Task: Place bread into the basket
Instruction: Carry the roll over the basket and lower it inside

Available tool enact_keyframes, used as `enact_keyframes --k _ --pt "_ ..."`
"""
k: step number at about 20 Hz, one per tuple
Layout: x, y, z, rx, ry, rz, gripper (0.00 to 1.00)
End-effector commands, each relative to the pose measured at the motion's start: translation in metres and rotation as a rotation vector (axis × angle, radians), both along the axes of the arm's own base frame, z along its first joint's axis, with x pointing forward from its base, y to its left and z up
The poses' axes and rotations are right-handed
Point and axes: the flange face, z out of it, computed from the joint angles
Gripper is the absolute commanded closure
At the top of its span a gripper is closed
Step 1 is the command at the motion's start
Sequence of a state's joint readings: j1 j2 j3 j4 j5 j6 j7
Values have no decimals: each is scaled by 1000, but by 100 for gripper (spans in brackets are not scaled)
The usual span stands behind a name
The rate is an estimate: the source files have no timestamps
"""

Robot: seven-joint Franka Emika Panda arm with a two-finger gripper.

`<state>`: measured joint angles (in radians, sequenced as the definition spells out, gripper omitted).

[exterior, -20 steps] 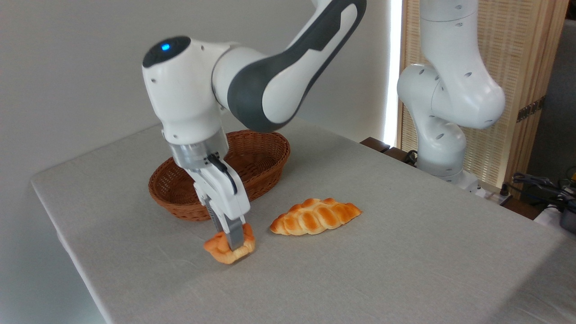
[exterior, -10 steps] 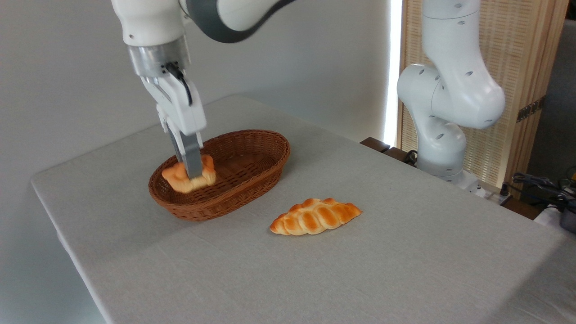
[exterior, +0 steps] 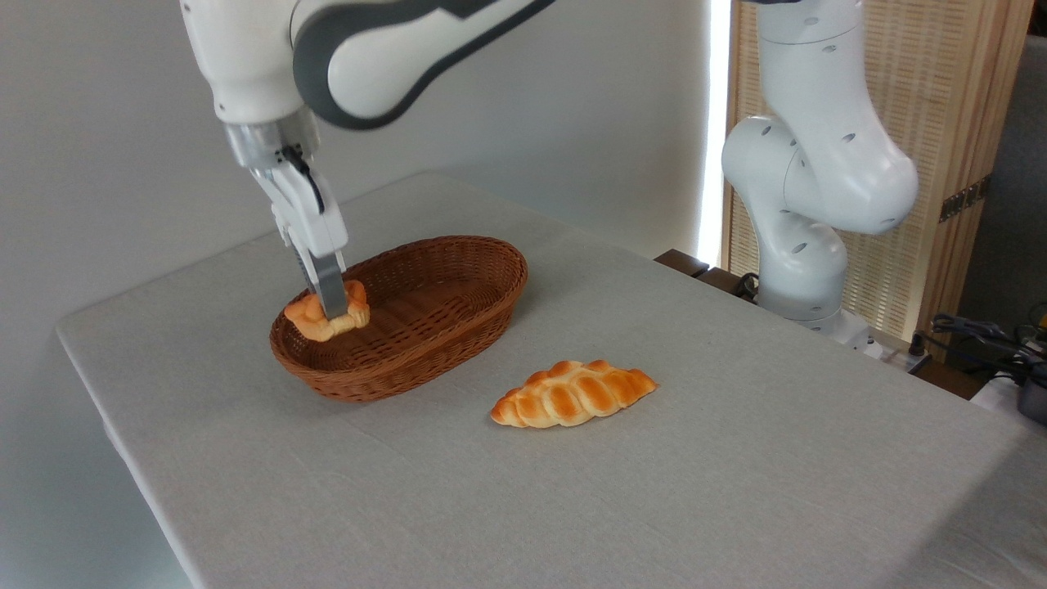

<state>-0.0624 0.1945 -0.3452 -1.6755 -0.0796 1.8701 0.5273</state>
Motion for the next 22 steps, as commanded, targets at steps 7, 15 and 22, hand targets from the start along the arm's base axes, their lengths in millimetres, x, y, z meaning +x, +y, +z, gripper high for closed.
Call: enact_keyframes --k 7,15,22 --pt "-3 -9 -17 -5 14 1 0" --pt "-4 -7 -14 0 21 1 0" --pt "-1 5 9 -8 -23 23 0"
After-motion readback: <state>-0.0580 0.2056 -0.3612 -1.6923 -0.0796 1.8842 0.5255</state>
